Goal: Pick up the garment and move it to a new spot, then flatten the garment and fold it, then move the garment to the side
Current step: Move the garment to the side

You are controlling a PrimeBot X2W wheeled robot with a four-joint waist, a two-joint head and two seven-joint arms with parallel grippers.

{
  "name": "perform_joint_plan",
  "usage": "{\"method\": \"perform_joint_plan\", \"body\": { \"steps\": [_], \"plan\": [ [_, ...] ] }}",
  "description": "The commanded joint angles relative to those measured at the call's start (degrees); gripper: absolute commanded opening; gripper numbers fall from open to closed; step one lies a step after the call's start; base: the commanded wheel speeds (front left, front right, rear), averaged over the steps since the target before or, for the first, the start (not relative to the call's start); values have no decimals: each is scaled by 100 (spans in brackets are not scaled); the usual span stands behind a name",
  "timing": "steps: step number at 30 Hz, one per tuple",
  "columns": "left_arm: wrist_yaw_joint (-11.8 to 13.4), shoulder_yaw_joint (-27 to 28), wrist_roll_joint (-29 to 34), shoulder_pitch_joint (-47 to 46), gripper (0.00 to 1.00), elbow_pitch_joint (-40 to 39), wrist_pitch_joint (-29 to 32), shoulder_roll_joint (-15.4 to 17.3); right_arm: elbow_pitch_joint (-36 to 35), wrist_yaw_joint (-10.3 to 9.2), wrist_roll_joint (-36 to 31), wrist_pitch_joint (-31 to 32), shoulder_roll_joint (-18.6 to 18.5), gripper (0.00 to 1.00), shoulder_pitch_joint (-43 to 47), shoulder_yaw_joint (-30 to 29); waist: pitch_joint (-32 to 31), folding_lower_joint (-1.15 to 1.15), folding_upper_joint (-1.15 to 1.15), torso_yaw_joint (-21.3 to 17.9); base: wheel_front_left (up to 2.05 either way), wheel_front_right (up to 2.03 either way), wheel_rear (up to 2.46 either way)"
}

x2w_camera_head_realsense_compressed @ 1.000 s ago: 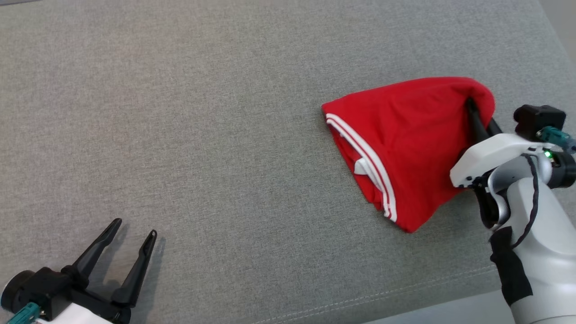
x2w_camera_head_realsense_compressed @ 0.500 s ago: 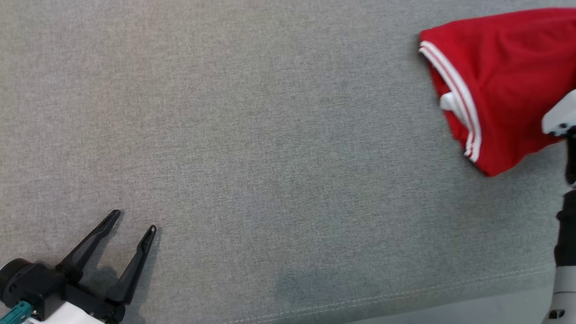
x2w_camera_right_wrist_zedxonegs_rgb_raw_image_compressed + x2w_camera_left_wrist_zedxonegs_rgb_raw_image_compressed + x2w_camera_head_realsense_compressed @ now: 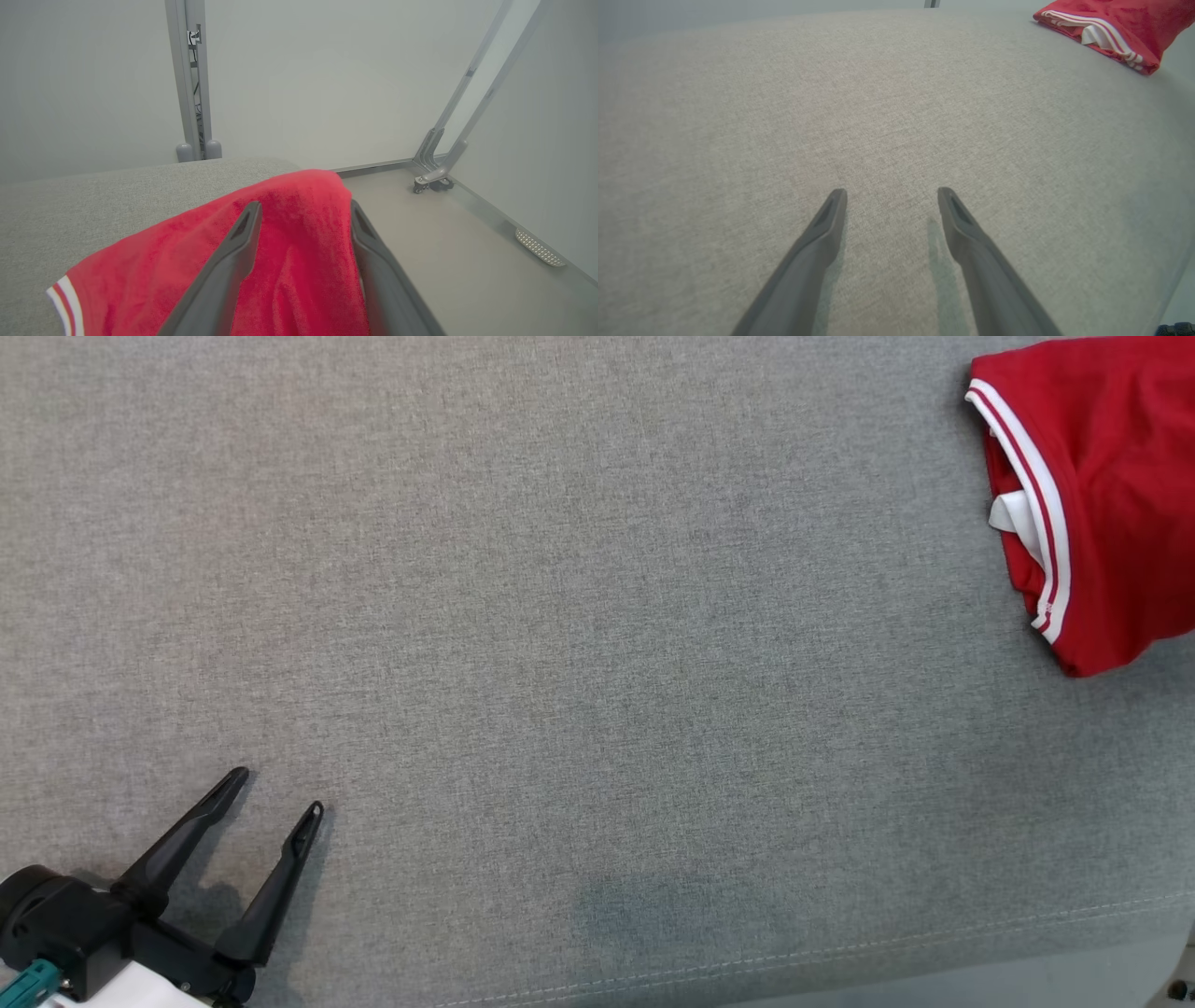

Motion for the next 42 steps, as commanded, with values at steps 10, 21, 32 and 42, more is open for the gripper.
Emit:
{"method": "perform_joint_plan", "body": {
  "steps": [10,21,32,42],
  "plan": [
    [-22,163,29,-265,100,-79,-33,-99,-804,-1,-247,251,-64,100,647,-200,-434,0,0,-3,0,0,0],
    [-22,106,118,-304,100,208,-33,-544,-1046,-1,77,160,-64,100,1120,512,-1072,0,0,-14,0,0,0],
    [-22,134,259,-353,100,629,-33,-1005,-446,-1,436,-366,-64,100,1423,1420,-1633,0,0,72,0,0,0],
    [-22,200,404,-372,100,989,-33,-1358,-78,-1,841,-955,-64,100,1852,2083,-2038,0,0,288,0,0,0]
  ]
}}
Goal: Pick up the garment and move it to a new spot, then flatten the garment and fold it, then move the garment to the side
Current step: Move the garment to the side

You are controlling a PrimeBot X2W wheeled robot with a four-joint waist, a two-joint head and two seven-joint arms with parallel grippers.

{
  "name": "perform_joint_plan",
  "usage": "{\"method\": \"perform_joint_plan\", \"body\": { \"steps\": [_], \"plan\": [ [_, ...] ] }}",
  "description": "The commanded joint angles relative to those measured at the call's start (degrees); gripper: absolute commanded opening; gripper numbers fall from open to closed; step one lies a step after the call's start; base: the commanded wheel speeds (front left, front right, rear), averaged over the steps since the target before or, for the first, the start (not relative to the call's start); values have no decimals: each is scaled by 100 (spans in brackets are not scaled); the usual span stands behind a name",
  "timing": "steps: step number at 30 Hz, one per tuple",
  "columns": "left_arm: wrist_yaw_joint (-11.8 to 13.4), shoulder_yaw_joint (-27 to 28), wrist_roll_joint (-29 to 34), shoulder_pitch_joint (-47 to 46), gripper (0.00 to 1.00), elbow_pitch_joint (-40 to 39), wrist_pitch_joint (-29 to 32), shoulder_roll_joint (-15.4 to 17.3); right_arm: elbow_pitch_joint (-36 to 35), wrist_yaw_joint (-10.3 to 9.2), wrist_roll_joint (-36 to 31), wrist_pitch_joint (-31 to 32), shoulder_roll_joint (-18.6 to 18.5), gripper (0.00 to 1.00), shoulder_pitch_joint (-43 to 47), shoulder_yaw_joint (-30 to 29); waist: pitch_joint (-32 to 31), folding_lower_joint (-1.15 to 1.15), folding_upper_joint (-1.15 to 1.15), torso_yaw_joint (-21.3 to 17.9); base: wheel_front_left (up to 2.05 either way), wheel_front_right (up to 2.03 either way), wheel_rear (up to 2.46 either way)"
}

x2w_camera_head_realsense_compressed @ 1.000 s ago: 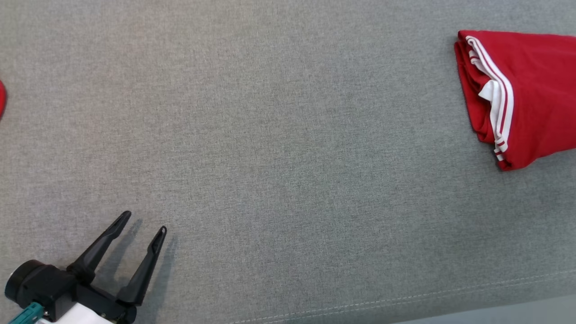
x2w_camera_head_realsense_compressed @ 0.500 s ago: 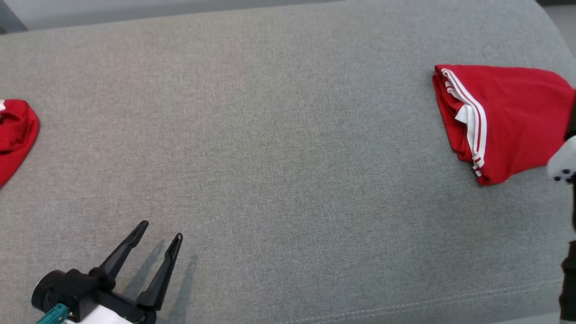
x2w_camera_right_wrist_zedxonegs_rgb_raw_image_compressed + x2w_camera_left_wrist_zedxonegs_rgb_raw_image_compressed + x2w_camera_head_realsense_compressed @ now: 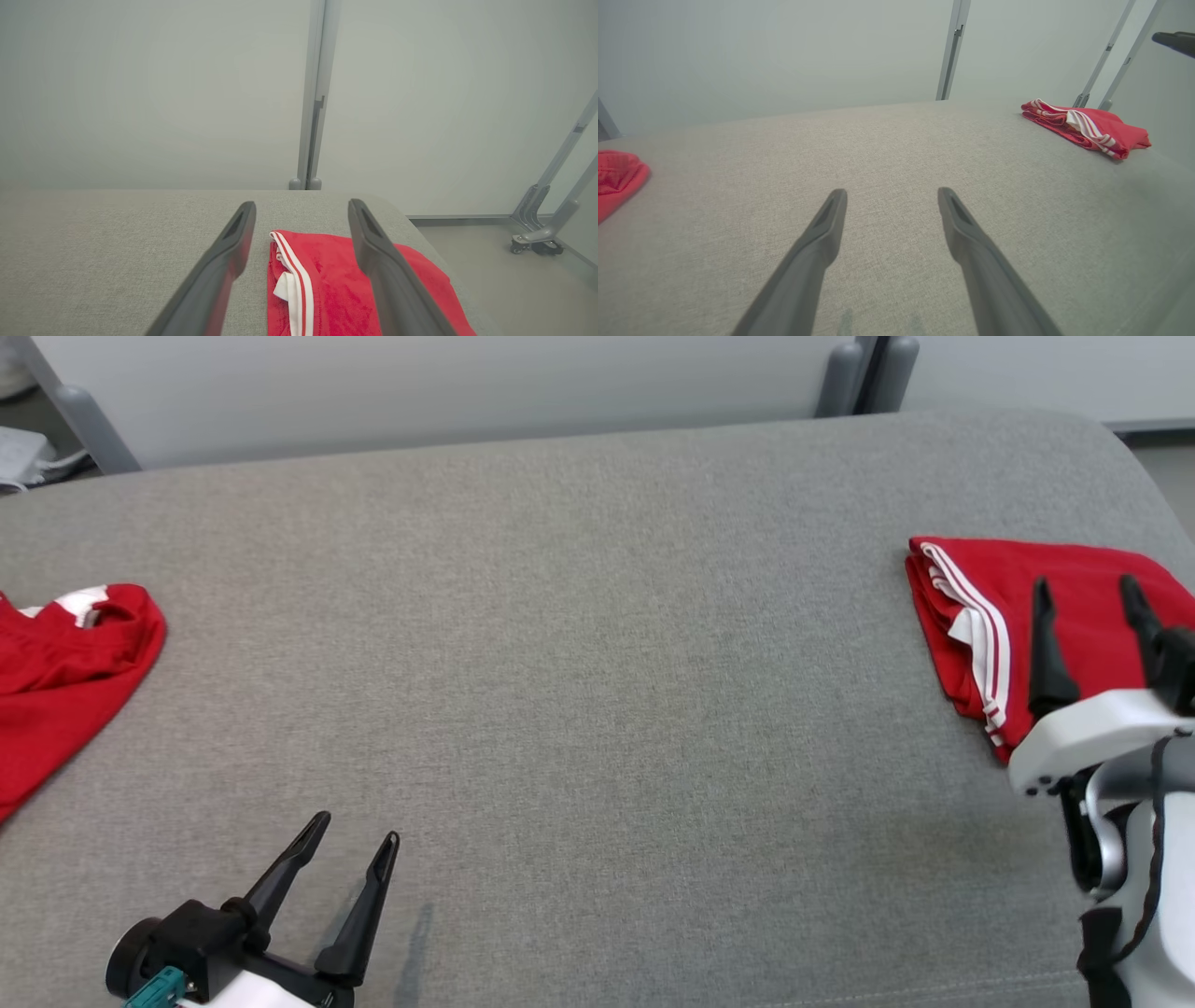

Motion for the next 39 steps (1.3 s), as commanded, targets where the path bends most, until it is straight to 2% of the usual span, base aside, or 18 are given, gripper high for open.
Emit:
{"method": "perform_joint_plan", "body": {
  "steps": [1,14,26,39],
  "plan": [
    [-22,260,43,-254,100,-62,-33,68,-105,-1,108,-102,-52,100,39,207,-111,0,0,73,0,0,0],
    [-22,728,382,-159,100,461,-33,-427,-70,-1,932,-759,-52,100,742,874,-619,0,0,307,0,0,0],
    [-21,1325,783,34,100,812,-33,-836,79,-1,1115,-1039,-52,100,1375,1244,-875,0,0,323,0,0,0],
    [-21,1853,1076,139,100,972,-33,-1074,-116,-1,1184,-1128,-52,100,1760,1468,-968,0,0,337,0,0,0]
  ]
}}
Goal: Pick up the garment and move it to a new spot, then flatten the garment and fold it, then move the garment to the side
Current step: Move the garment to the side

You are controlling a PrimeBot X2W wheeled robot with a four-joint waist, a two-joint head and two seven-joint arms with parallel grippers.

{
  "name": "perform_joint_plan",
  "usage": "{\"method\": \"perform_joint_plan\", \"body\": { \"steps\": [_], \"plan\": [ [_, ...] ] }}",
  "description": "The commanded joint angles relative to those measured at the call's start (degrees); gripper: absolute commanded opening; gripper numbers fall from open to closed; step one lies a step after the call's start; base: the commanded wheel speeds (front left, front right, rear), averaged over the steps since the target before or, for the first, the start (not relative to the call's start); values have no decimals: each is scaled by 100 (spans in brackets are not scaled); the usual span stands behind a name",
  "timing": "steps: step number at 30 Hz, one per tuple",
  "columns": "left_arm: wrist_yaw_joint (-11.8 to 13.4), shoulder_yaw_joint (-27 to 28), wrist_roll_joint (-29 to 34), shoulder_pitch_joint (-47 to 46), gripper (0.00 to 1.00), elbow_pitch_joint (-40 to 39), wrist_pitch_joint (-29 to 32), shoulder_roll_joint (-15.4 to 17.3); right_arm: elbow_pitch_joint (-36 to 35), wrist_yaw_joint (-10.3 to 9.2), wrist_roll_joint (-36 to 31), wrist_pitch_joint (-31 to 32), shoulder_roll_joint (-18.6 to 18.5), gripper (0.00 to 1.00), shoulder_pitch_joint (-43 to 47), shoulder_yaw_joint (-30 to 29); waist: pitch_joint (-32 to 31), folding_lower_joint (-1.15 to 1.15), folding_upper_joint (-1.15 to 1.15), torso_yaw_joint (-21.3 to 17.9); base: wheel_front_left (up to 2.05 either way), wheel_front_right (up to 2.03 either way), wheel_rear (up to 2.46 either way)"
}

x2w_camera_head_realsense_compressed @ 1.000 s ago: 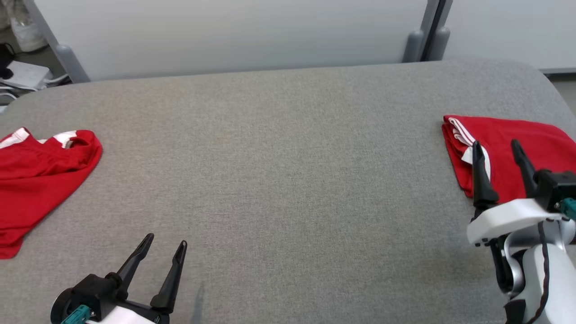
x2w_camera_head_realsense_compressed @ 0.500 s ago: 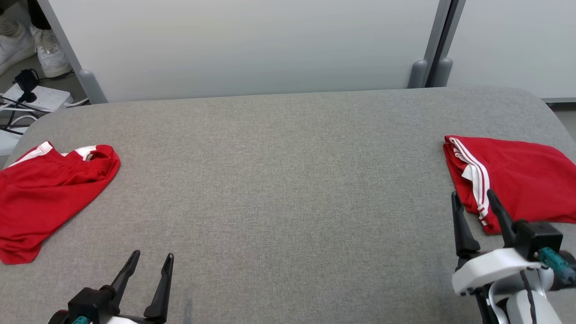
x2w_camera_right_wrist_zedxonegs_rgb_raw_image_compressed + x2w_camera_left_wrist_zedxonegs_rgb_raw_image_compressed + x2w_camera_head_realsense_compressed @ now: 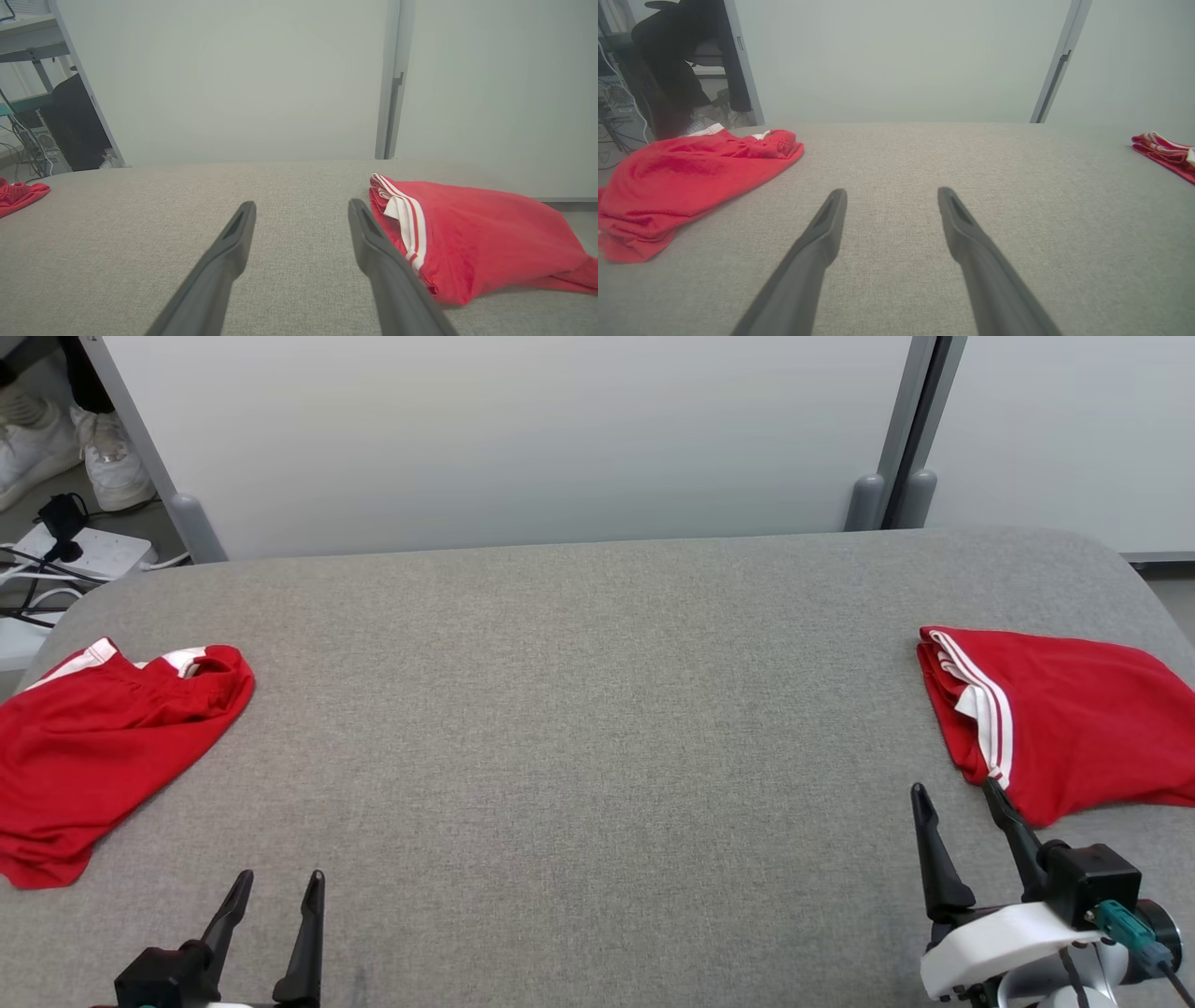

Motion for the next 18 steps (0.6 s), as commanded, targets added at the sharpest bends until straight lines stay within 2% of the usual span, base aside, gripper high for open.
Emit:
{"method": "perform_joint_plan", "body": {
  "steps": [1,18],
  "plan": [
    [-21,221,41,-117,100,-110,-34,54,-199,-1,57,-80,-51,100,-77,103,-7,0,0,8,0,0,0],
    [-22,398,158,-37,100,-232,-34,-19,-475,-1,125,-82,-51,100,174,89,12,0,0,11,0,0,0]
  ]
}}
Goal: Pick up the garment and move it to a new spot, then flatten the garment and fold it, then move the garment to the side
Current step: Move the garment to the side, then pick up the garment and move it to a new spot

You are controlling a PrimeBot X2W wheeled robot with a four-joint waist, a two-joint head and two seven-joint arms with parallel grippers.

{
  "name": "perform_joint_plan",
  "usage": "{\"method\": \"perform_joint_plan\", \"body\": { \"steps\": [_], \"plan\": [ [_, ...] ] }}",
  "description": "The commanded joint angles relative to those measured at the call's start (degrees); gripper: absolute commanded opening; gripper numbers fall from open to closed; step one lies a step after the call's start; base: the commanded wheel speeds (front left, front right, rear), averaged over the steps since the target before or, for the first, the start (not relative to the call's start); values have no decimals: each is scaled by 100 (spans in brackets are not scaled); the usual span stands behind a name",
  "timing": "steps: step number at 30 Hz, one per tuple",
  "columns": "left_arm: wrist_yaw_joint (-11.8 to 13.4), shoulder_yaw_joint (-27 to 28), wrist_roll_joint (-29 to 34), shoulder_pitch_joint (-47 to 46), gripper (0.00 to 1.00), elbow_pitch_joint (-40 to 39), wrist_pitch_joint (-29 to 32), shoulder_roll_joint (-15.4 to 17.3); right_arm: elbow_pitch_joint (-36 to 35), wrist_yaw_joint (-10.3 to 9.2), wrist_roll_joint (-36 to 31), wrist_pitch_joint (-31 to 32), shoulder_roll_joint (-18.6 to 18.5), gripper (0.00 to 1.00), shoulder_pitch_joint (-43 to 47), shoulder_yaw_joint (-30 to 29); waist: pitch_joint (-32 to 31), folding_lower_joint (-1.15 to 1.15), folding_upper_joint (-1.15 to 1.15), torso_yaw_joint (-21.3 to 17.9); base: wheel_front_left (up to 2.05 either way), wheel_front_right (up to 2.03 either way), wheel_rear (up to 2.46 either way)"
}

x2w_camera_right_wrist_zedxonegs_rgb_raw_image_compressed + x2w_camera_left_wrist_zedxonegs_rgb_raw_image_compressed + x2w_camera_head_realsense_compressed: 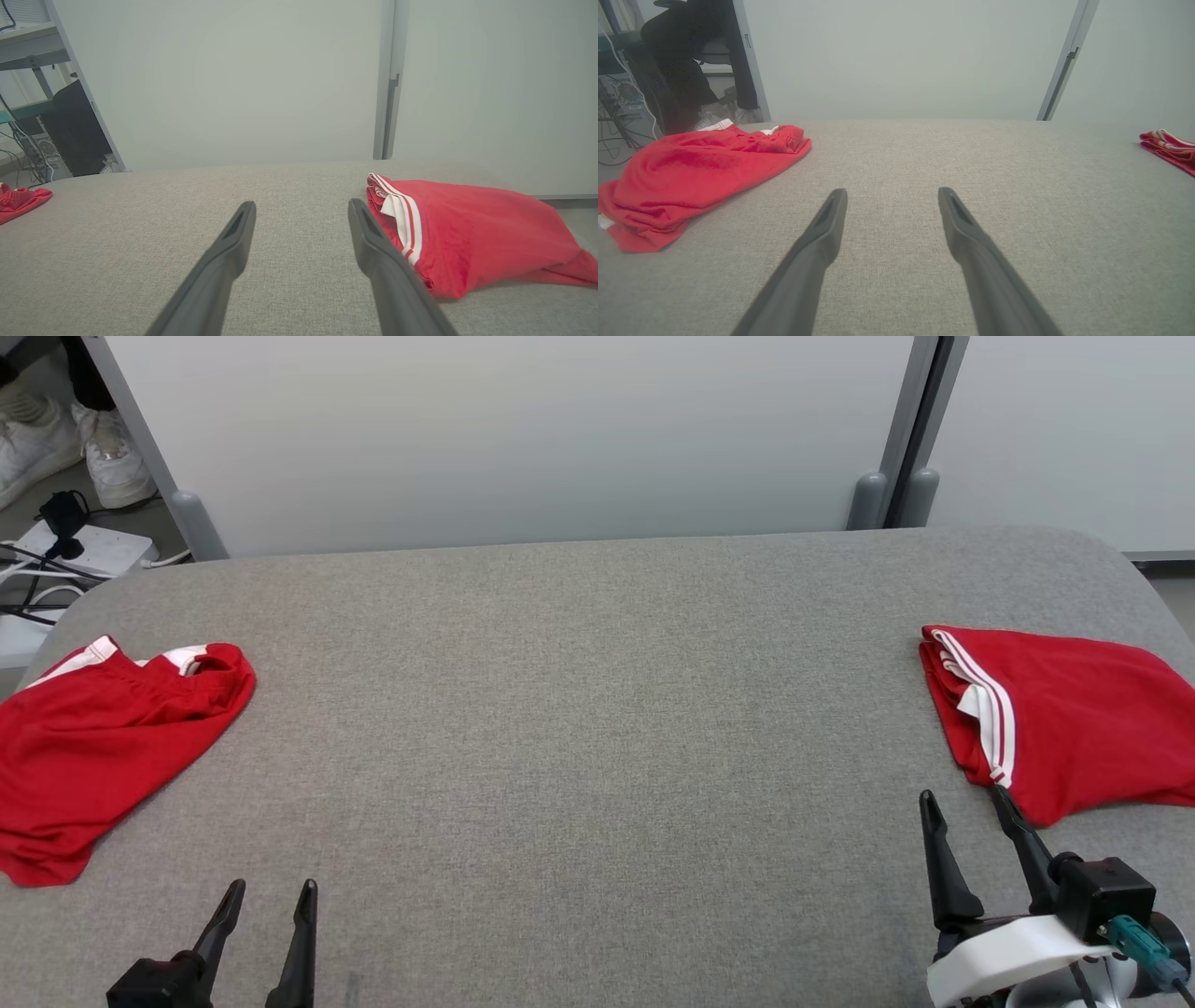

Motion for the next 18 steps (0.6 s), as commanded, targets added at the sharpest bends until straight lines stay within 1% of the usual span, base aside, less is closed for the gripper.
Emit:
{"method": "perform_joint_plan", "body": {
  "steps": [1,4,10,14,18],
  "plan": [
    [-22,199,27,-160,100,-156,-34,74,-184,-1,26,-81,-53,100,-56,142,3,0,0,5,0,0,0],
    [-22,178,15,-173,100,-154,-34,86,-193,-1,18,-82,-53,100,-52,138,16,0,0,34,0,0,0],
    [-22,140,-46,-198,100,-145,-34,119,-212,-1,37,-82,-53,100,-34,217,50,0,0,255,0,0,0],
    [-22,163,-51,-212,100,-125,-34,129,-185,-1,54,-82,-53,100,-41,298,55,0,0,510,0,0,0],
    [-22,193,-76,-220,100,-101,-34,153,-153,-1,75,-82,-53,100,-81,403,125,0,0,848,0,0,0]
  ]
}}
